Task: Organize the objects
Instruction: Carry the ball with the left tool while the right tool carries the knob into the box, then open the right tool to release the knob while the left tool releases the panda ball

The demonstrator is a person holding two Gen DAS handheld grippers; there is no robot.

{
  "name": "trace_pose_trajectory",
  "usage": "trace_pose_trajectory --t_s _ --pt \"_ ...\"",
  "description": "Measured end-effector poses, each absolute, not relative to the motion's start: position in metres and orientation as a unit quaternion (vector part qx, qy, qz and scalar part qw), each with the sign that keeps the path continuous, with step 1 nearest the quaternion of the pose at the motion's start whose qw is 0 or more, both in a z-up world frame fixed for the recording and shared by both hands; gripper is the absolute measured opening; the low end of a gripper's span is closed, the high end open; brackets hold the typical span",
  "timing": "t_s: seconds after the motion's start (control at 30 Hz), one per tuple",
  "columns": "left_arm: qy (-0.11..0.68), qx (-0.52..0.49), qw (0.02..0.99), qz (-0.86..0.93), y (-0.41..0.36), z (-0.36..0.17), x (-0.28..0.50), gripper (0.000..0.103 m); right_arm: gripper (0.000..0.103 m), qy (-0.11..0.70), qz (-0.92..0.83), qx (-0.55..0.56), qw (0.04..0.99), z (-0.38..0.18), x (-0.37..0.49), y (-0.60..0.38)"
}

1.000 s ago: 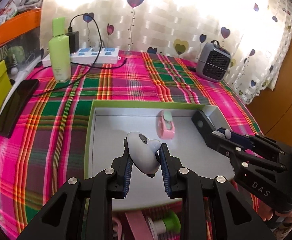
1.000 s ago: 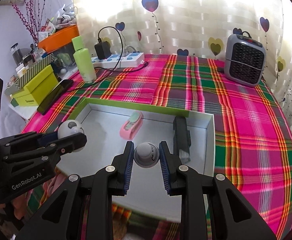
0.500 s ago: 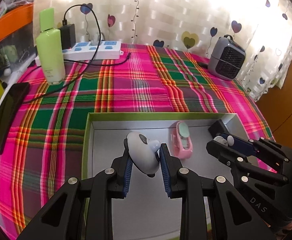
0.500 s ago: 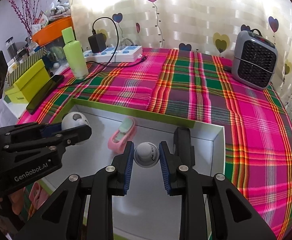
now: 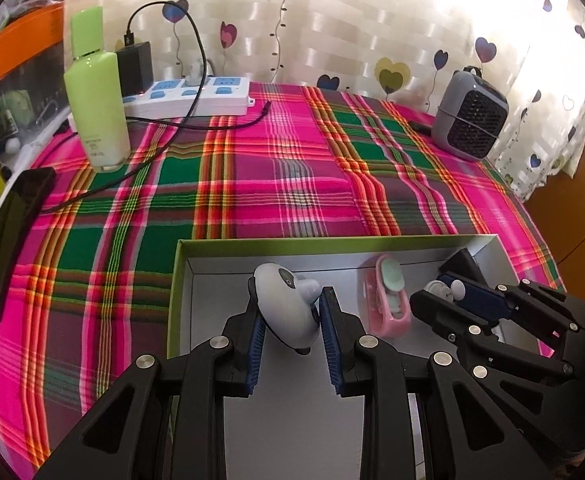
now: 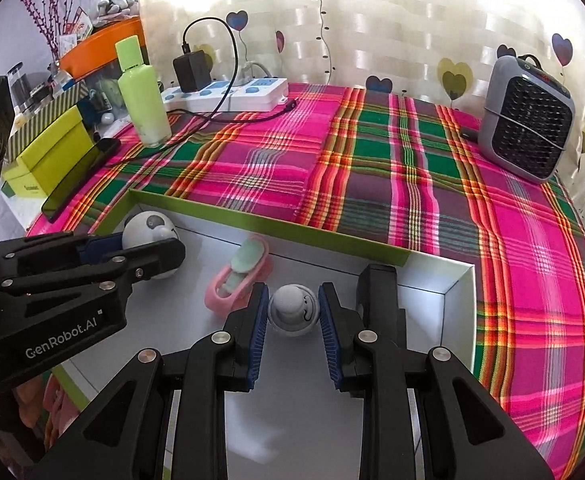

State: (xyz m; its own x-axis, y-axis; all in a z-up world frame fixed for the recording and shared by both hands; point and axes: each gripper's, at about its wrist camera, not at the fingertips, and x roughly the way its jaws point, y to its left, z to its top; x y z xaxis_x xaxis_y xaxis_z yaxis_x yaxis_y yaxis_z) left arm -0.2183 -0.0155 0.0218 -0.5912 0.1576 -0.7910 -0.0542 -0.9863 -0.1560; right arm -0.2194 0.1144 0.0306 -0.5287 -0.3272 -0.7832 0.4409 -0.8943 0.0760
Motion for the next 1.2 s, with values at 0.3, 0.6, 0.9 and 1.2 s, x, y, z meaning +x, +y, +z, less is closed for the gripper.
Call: trace_pose_trajectory --t_s 0.3,0.6,0.9,1.2 --pt "-0.049 -0.451 0.050 0.890 -0.0148 0.0190 -0.2231 0.025 0.027 0.072 -0.870 0.437 0.218 0.0268 -0.2206 0.1120" --pt "-0.041 -0.452 0.046 0.890 -0.0132 0.0182 -0.2230 0.026 0.027 0.078 -0.868 0.439 0.217 0.0258 -0.2207 0.1107" --pt "-0.038 -0.454 0.044 0.889 -0.0117 0.0180 -0.2235 0.029 0.033 0.072 -0.873 0.434 0.212 0.0282 -0.2203 0.1122" --pt "-0.044 -0.453 0.041 0.889 -0.0156 0.0200 -0.2224 0.038 0.041 0.059 -0.877 0.429 0.209 0.0333 -0.2173 0.1155"
